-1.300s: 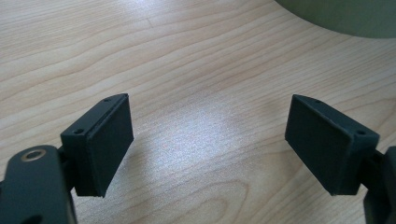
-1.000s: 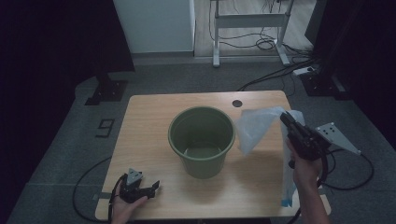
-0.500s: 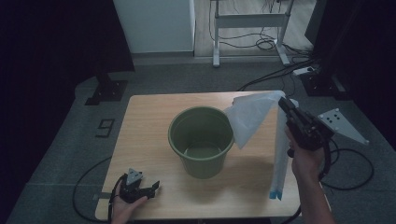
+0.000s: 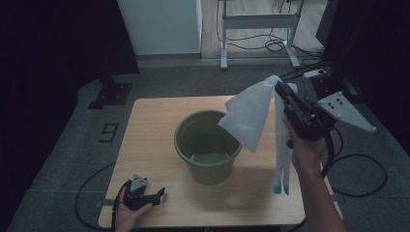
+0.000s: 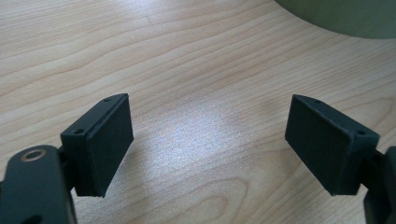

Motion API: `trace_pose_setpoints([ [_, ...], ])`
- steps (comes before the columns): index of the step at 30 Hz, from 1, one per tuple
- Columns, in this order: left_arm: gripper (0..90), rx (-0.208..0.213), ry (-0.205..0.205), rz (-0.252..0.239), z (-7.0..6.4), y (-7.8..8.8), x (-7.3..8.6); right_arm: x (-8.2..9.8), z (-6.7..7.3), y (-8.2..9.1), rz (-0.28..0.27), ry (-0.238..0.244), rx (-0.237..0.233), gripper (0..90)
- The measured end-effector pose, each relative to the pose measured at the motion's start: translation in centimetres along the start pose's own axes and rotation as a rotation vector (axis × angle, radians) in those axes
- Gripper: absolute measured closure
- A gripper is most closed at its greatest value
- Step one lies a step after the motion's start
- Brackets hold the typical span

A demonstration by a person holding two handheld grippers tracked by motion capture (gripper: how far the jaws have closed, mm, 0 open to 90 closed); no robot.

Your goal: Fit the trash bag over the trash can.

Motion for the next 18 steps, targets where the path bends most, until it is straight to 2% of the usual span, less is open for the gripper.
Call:
trace_pose_setpoints([
  [5,15.1,0.001,-0.002,0.002,0.0,0.0,0.0,-1.1,0.6,-0.3,-0.012,0.006,-0.007,89.1],
  [9,15.1,0.001,-0.001,0.001,0.0,0.0,0.0,-0.7,1.3,-0.6,-0.007,0.016,-0.014,89.1],
  [14,15.1,0.002,-0.001,0.001,0.0,0.0,0.0,1.0,1.7,-1.1,0.019,0.021,-0.022,89.0],
  [15,15.1,0.003,-0.002,0.004,0.0,0.0,0.0,2.3,1.7,-1.6,0.044,0.017,-0.026,89.0],
  [18,15.1,0.003,0.000,0.005,0.0,0.0,0.0,4.1,1.7,-2.2,0.076,0.007,-0.032,89.0],
])
Point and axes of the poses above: each handheld gripper's, and its own axes: y roughly backward along the jaws, x roughly out of its underside, z roughly to its left, the point moved 7 cm from there along -y, roughly forward along the jaws, and after that the axes turned 10 degrees about z, right-handed, at the moved point
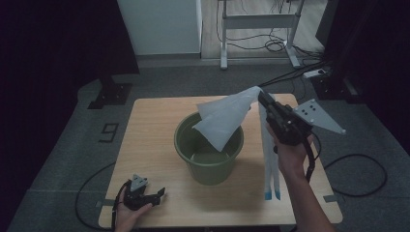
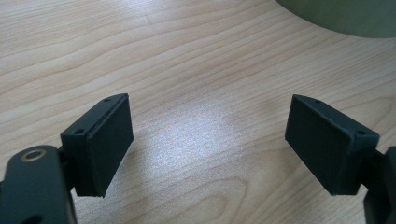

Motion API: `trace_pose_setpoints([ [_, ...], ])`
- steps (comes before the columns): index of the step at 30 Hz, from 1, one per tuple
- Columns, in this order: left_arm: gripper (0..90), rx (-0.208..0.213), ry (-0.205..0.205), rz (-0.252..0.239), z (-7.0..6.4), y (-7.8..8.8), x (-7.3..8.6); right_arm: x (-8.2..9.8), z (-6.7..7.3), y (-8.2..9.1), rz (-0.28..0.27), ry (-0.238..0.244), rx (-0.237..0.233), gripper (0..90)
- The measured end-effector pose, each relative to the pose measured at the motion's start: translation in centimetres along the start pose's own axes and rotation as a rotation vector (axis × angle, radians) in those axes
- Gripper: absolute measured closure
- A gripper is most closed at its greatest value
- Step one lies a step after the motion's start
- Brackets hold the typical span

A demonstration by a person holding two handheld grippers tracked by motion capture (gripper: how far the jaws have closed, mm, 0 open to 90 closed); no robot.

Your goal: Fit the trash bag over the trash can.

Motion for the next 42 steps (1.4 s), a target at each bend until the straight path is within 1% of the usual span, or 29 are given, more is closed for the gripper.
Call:
trace_pose_setpoints([
  [3,15.1,-0.001,0.000,0.001,0.0,0.0,0.0,1.7,0.2,-0.7,0.030,-0.012,-0.018,89.0],
  [5,15.1,-0.002,-0.001,0.002,0.0,0.0,0.0,2.8,0.6,-1.0,0.046,-0.009,-0.031,89.0],
  [7,15.1,-0.002,-0.001,0.003,0.0,0.0,0.0,3.2,0.8,-1.1,0.051,-0.008,-0.038,89.0],
  [9,15.1,-0.002,-0.002,0.003,0.0,0.0,0.0,4.6,1.8,-1.5,0.075,0.006,-0.067,89.0],
  [13,15.1,-0.002,-0.003,0.003,0.0,0.0,0.0,6.4,2.9,-2.0,0.116,0.017,-0.086,89.0],
  [15,15.1,0.000,-0.002,0.004,0.0,0.0,0.0,7.7,3.5,-2.4,0.147,0.026,-0.100,89.0],
  [16,15.1,0.000,-0.002,0.004,0.0,0.0,0.0,7.7,3.5,-2.4,0.147,0.026,-0.100,89.0],
  [17,15.1,0.000,-0.003,0.004,0.0,0.0,0.0,9.0,4.0,-3.0,0.177,0.030,-0.112,89.0],
  [21,15.1,-0.001,-0.005,0.007,0.0,0.0,0.1,11.0,4.7,-3.5,0.217,0.023,-0.135,88.9],
  [22,15.1,-0.001,-0.005,0.007,0.0,0.0,0.1,11.0,4.7,-3.5,0.217,0.023,-0.135,88.9],
  [23,15.1,-0.001,-0.003,0.006,0.0,0.0,0.1,12.0,5.2,-3.7,0.239,0.022,-0.155,88.9],
  [24,15.1,-0.001,-0.002,0.006,0.1,0.0,0.1,12.5,5.4,-3.8,0.248,0.026,-0.160,88.8],
  [25,15.1,-0.001,-0.002,0.006,0.1,0.0,0.1,12.9,5.6,-3.8,0.255,0.028,-0.165,88.8],
  [26,15.1,-0.001,-0.002,0.006,0.1,0.0,0.1,12.9,5.6,-3.8,0.255,0.028,-0.165,88.8],
  [27,15.1,-0.004,-0.001,0.005,0.1,0.0,0.1,13.7,5.9,-3.8,0.274,0.028,-0.172,87.1],
  [28,15.1,-0.006,-0.001,0.004,0.1,0.0,0.1,13.9,6.0,-3.8,0.282,0.030,-0.181,84.9],
  [29,15.1,-0.007,0.001,0.005,0.2,0.0,0.1,14.0,6.1,-3.7,0.283,0.032,-0.196,79.8],
  [30,15.0,-0.006,0.002,0.005,0.2,0.1,0.1,14.1,6.2,-3.5,0.284,0.029,-0.204,72.8],
  [32,15.1,-0.005,0.007,0.002,0.3,0.1,0.1,13.7,6.4,-2.8,0.262,0.032,-0.204,58.6],
  [33,15.1,-0.007,0.008,0.002,0.3,0.1,0.1,13.5,6.4,-2.3,0.247,0.039,-0.194,52.0],
  [35,15.0,-0.012,0.009,0.002,0.3,0.1,0.1,13.1,6.4,-1.2,0.228,0.050,-0.174,43.4],
  [38,14.9,-0.015,0.007,0.004,0.3,0.1,0.1,13.2,5.9,0.6,0.224,0.045,-0.126,38.1],
  [40,14.8,-0.016,0.007,0.003,0.2,0.1,0.1,13.9,5.5,1.7,0.229,0.035,-0.106,33.5],
  [42,14.8,-0.017,0.007,0.003,0.2,0.0,0.1,15.0,4.9,2.7,0.233,0.024,-0.076,29.6],
])
Point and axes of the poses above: each handheld gripper's, and its own axes: y roughly backward along the jaws, x roughly out of its underside, z roughly to its left, the point moved 7 cm from there along -y, roughly forward along the jaws, and after that the axes turned 10 degrees about z, right-handed, at the moved point
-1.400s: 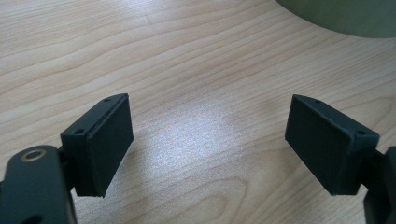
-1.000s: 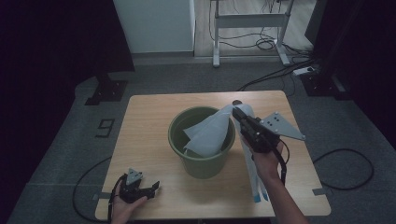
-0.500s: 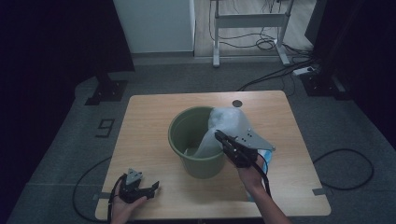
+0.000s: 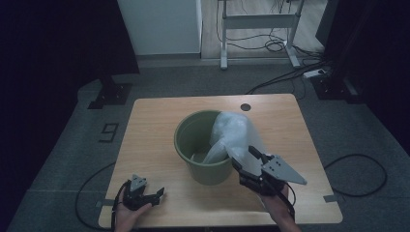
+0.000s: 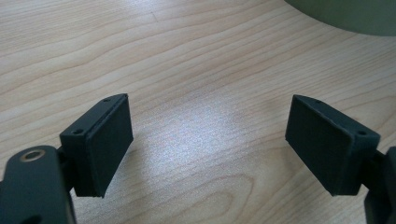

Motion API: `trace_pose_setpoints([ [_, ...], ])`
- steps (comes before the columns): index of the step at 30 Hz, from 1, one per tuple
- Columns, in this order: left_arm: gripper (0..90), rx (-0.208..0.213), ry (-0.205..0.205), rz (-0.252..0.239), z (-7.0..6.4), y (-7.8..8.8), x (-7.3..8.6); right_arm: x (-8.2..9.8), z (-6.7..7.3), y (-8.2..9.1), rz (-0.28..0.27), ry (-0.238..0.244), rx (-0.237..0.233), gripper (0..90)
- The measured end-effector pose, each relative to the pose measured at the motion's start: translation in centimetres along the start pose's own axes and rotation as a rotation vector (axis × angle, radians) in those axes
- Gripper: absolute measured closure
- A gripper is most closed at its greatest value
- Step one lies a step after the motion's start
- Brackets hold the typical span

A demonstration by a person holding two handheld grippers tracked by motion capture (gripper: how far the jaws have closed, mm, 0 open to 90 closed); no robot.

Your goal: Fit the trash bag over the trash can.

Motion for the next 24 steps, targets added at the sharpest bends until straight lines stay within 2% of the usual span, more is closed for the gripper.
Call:
trace_pose_setpoints([
  [2,14.8,-0.002,0.002,0.001,0.0,0.0,0.0,1.5,-0.5,0.5,0.010,-0.024,0.014,27.0],
  [6,14.8,-0.005,0.002,0.002,0.0,0.0,0.0,4.4,-1.1,0.7,0.046,-0.031,0.045,23.3],
  [10,14.8,-0.006,0.004,0.001,0.0,0.0,0.0,7.1,-1.6,0.1,0.107,-0.033,0.082,24.0],
  [11,14.7,-0.006,0.004,0.001,0.0,0.0,0.0,7.1,-1.6,0.1,0.107,-0.033,0.082,24.0],
  [12,14.7,-0.005,0.005,0.000,0.0,0.0,0.0,8.2,-1.9,-0.1,0.131,-0.035,0.109,24.1],
  [15,14.7,-0.005,0.005,-0.001,0.0,0.1,0.1,10.0,-2.4,0.0,0.172,-0.037,0.140,24.0],
  [17,14.7,-0.005,0.005,-0.002,0.1,0.1,0.1,11.1,-2.8,0.2,0.195,-0.055,0.146,24.3],
  [19,14.8,-0.007,0.007,-0.002,0.1,0.1,0.1,12.0,-3.0,0.3,0.221,-0.069,0.164,27.3],
  [21,14.8,-0.007,0.006,-0.002,0.1,0.1,0.1,12.7,-3.5,0.0,0.248,-0.073,0.201,33.4],
  [22,14.8,-0.007,0.006,-0.002,0.1,0.1,0.1,12.7,-3.5,0.0,0.248,-0.073,0.201,33.4],
  [23,14.7,-0.008,0.003,0.000,0.0,0.1,0.2,13.2,-3.9,-0.1,0.260,-0.081,0.203,54.2],
  [24,14.8,-0.008,0.003,0.000,0.0,0.1,0.2,13.2,-3.9,-0.1,0.260,-0.081,0.203,54.2],
])
Point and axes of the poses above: each handheld gripper's, and its own axes: y roughly backward along the jaws, x roughly out of its underside, z roughly to its left, the point moved 7 cm from there along -y, roughly forward along the jaws, and after that the axes turned 10 degrees about z, right-handed, at the moved point
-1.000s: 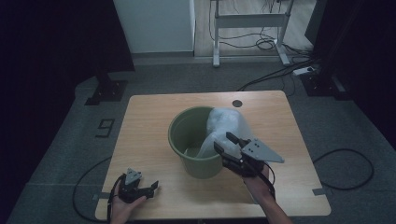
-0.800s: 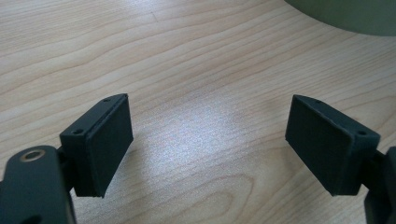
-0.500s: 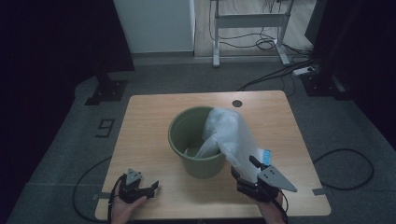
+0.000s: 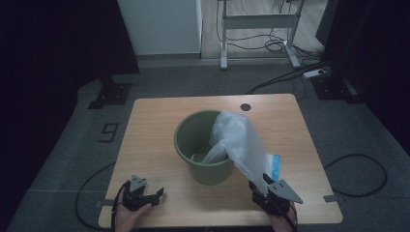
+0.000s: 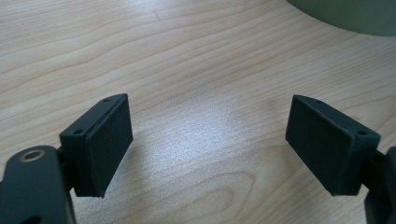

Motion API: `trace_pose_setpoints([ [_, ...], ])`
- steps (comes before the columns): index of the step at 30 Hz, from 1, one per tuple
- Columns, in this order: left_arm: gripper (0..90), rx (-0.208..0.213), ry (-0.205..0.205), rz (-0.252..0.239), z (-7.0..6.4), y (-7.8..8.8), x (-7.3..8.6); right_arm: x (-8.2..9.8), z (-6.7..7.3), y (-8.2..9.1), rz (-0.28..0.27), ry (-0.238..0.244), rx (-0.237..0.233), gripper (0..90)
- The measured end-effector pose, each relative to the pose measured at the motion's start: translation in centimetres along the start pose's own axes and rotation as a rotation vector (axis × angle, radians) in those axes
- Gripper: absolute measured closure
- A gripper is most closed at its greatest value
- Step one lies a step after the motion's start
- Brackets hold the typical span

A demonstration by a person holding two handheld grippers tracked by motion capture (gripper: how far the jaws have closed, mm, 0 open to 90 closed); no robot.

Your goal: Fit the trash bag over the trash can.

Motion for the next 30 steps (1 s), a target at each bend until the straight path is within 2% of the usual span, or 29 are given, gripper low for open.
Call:
trace_pose_setpoints([
  [1,14.7,0.003,0.001,-0.001,-0.1,0.0,0.0,0.3,-0.3,-0.3,0.012,0.009,-0.001,67.0],
  [3,14.8,0.004,-0.001,-0.001,-0.1,-0.1,-0.1,0.4,-0.7,-0.4,0.017,-0.003,-0.002,74.9],
  [4,14.8,0.004,-0.001,-0.001,-0.1,-0.1,-0.1,0.4,-0.7,-0.4,0.017,-0.003,-0.002,74.9],
  [5,14.8,0.003,-0.002,-0.005,-0.1,-0.1,-0.1,0.2,-1.2,-0.4,0.009,-0.005,0.007,81.0],
  [7,14.9,0.002,0.001,-0.011,-0.1,0.0,-0.1,0.1,-1.7,-0.4,-0.001,-0.008,0.025,84.2],
  [12,15.4,0.007,0.011,-0.030,-0.3,0.3,-0.4,0.0,-2.8,-0.1,-0.028,-0.030,0.053,86.9],
  [17,20.1,0.054,0.054,-0.094,-0.5,1.7,-1.4,-0.9,-4.7,0.3,-0.104,-0.064,0.084,87.0],
  [19,21.1,0.054,0.065,-0.117,-0.6,2.4,-1.9,-1.2,-5.6,0.3,-0.122,-0.097,0.092,87.0],
  [20,21.6,0.054,0.065,-0.117,-0.6,2.4,-1.9,-1.2,-5.6,0.3,-0.122,-0.097,0.092,87.0],
  [21,22.2,0.054,0.083,-0.129,-0.7,3.2,-2.5,-1.6,-6.6,0.4,-0.140,-0.137,0.098,87.0],
  [23,22.8,0.081,0.102,-0.145,-1.0,4.0,-3.1,-2.1,-7.2,0.5,-0.159,-0.161,0.100,87.0],
  [25,23.1,0.098,0.113,-0.179,-1.3,5.0,-3.7,-2.5,-7.6,0.7,-0.180,-0.179,0.092,87.3],
  [30,21.4,0.098,0.105,-0.279,-2.3,7.1,-5.5,-3.9,-7.7,1.2,-0.226,-0.198,0.075,88.5],
])
Point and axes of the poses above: each handheld gripper's, and its own axes: y roughly backward along the jaws, x roughly out of its underside, z roughly to its left, the point moved 7 cm from there along -y, roughly forward along the jaws, and after that the axes turned 10 degrees about z, right-handed, at the moved point
